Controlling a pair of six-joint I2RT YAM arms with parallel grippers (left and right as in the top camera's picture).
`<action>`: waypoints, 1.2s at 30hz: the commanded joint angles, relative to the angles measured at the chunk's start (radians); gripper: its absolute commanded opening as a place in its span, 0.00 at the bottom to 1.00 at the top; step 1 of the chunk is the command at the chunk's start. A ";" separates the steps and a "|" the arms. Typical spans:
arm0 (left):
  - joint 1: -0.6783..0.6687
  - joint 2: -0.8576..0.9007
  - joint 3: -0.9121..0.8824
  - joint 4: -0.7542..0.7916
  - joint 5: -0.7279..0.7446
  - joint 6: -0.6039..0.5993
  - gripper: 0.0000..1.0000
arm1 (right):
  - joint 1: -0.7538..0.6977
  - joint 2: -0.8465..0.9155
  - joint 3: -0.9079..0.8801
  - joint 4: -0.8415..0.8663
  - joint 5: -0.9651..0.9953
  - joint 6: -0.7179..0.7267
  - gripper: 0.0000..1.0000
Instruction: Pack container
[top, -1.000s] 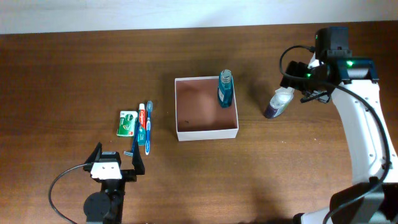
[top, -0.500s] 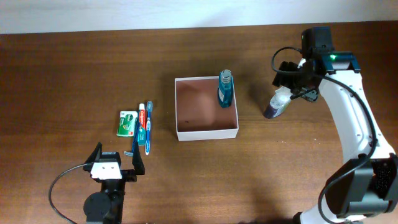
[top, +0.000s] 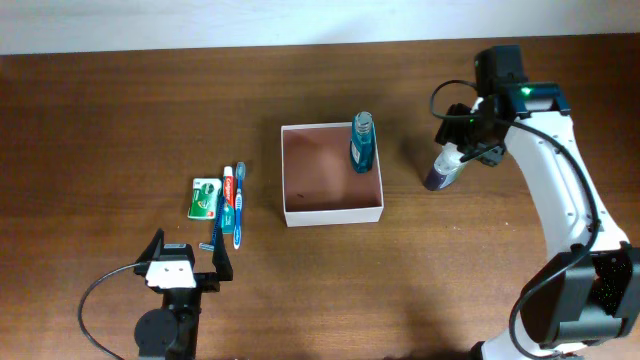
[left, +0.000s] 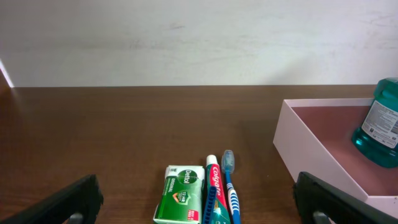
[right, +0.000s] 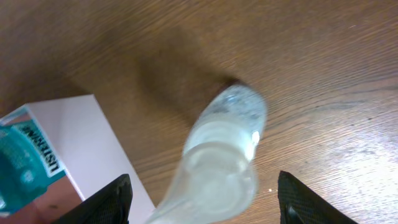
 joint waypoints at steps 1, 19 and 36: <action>-0.004 -0.008 -0.006 0.003 -0.011 0.008 0.99 | 0.034 0.008 0.007 -0.001 0.006 0.008 0.67; -0.004 -0.008 -0.006 0.003 -0.011 0.008 0.99 | 0.035 0.008 0.007 -0.039 0.021 0.004 0.59; -0.004 -0.008 -0.006 0.003 -0.011 0.008 0.99 | 0.034 0.008 0.007 -0.114 0.062 -0.022 0.60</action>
